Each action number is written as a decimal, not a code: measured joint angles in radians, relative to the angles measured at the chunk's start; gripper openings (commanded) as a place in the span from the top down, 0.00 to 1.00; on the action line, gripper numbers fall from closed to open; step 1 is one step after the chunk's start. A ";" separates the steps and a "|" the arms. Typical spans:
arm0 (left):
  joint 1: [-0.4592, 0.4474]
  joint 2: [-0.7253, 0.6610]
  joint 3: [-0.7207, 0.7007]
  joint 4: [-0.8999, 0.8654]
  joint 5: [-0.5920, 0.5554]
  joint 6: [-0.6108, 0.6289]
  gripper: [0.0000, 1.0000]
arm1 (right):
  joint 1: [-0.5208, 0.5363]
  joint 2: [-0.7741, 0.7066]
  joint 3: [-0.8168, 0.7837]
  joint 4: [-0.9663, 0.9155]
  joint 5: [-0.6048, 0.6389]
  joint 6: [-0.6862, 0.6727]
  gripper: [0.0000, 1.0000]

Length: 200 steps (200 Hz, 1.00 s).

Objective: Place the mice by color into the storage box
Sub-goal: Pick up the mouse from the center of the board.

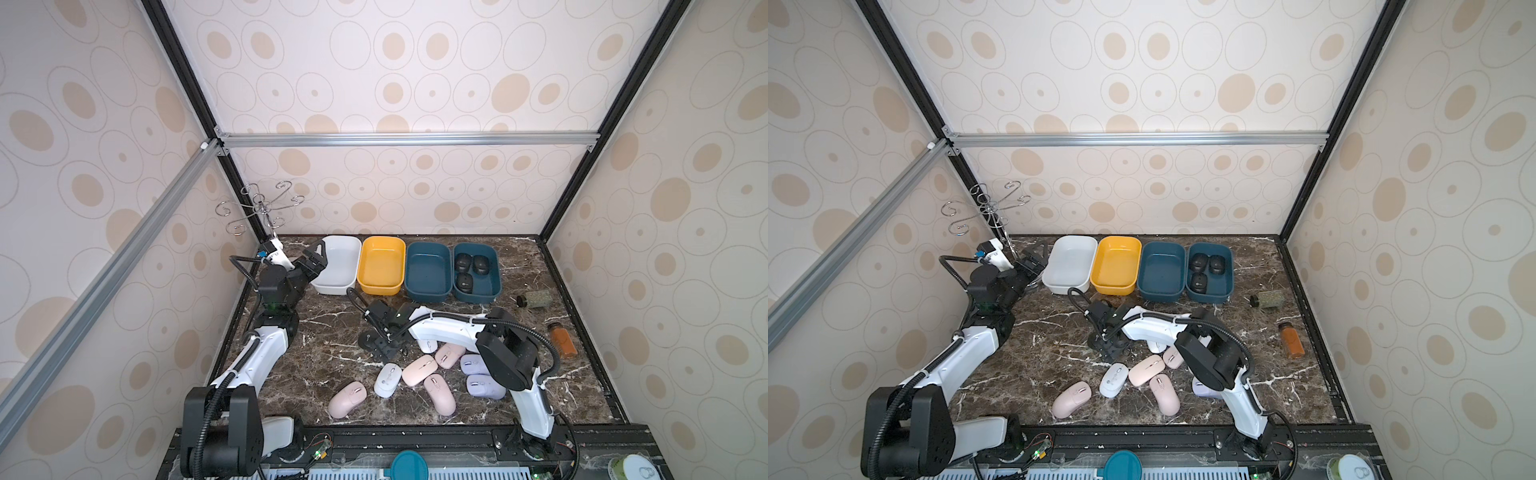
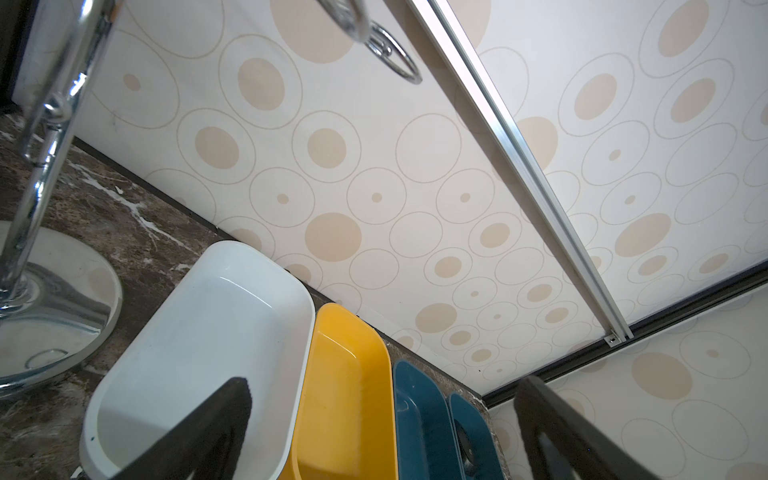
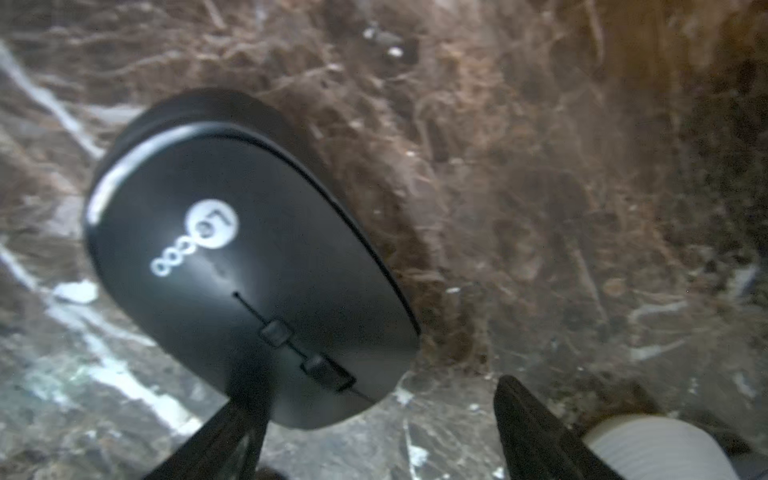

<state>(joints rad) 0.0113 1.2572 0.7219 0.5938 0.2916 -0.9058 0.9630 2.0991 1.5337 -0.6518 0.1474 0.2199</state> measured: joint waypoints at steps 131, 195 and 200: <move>0.000 0.000 -0.006 0.024 0.003 -0.010 0.00 | -0.035 0.147 0.328 -0.094 0.137 0.156 0.10; 0.000 0.000 -0.006 0.027 0.008 -0.015 0.00 | 0.010 0.226 0.459 -0.084 0.117 0.301 0.03; 0.000 0.000 -0.006 0.027 0.010 -0.015 0.00 | 0.010 0.240 0.468 -0.083 0.116 0.304 0.03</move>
<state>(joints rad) 0.0113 1.2572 0.7162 0.6209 0.3019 -0.9211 0.9733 2.3386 2.0014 -0.7349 0.2638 0.5243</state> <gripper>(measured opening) 0.999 0.965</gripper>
